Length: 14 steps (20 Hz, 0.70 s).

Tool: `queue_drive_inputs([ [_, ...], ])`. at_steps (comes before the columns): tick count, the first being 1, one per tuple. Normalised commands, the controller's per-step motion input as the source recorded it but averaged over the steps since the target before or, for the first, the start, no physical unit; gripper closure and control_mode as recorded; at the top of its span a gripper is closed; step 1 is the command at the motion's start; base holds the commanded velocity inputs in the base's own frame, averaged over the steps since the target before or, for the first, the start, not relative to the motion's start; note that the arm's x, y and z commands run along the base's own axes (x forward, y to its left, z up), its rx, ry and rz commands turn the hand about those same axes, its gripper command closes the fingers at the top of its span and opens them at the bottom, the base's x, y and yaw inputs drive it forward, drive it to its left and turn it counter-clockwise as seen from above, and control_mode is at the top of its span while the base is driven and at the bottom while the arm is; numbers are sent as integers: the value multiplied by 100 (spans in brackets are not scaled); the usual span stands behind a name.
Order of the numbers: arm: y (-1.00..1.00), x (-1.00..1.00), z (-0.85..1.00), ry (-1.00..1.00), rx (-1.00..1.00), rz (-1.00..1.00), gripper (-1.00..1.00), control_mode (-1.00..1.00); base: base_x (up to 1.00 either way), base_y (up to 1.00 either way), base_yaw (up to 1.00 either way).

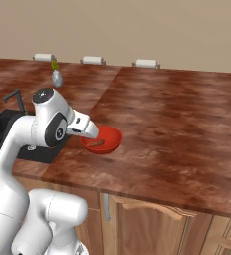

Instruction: Pick the carrots from the cabinet and place them in one bowl. Pick the tangerine from the sink and place it in the other bowl.

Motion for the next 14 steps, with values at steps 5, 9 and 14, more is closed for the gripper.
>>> queue_drive_inputs([
  [5,0,0,0,0,0,0,-100,-100,0,0,0],
  [9,0,0,0,0,0,0,-100,100,-2,0,0],
  [14,0,0,0,0,0,0,-100,100,-35,-4,-8],
])
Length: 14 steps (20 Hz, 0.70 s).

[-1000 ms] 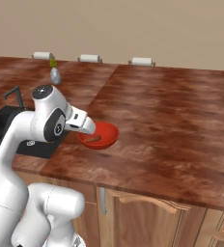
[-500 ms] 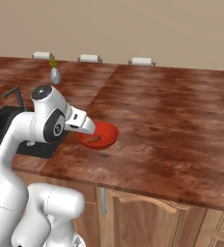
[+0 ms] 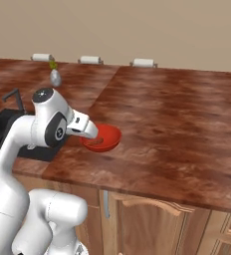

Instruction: Pick the carrots from the cabinet and place them in one bowl. Pick the tangerine from the sink and place it in the other bowl.

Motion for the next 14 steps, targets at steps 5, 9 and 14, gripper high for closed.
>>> queue_drive_inputs([
  [5,0,0,0,0,0,0,-100,100,-51,-4,-13],
  [9,0,0,0,0,0,0,-100,100,-52,-4,-10],
  [14,0,0,0,0,0,0,-100,100,-29,4,-52],
])
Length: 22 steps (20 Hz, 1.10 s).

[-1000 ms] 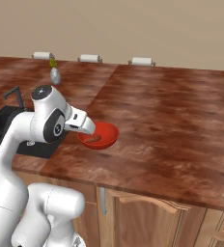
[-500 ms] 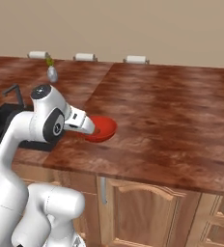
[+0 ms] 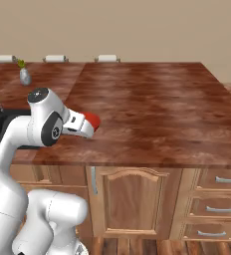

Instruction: Pick the carrots from the cabinet and place them in one bowl. Pick the tangerine from the sink and place it in the other bowl.

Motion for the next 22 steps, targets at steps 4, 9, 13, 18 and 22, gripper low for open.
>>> queue_drive_inputs([
  [4,0,0,0,0,0,0,-100,100,-3,4,-93],
  [9,0,0,0,0,0,0,-100,100,0,1,-99],
  [13,0,0,0,0,0,0,-100,100,0,0,-100],
  [18,0,0,0,0,0,0,-100,100,0,0,-100],
  [22,0,0,0,0,0,0,-100,100,0,0,-100],
])
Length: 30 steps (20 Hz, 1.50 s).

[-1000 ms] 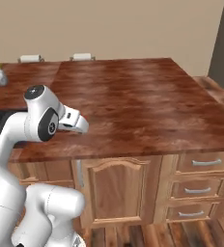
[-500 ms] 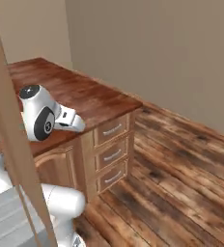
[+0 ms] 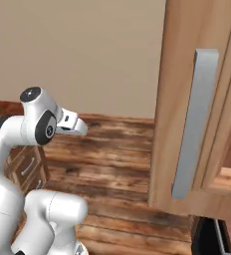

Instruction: Pick the carrots from the cabinet and place them in one bowl. Pick the tangerine from the sink and place it in the other bowl.

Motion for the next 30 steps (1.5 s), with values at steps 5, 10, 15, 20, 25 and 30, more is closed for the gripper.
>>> queue_drive_inputs([
  [5,0,0,0,0,0,0,-100,100,0,1,-100],
  [10,0,0,0,0,0,0,-100,100,1,6,-98],
  [15,0,0,0,0,0,0,-100,100,3,9,-94],
  [20,0,0,0,0,0,0,-100,100,14,23,-75],
  [25,0,0,0,0,0,0,-100,100,17,48,-31],
  [30,0,0,0,0,0,0,-100,100,16,51,-24],
])
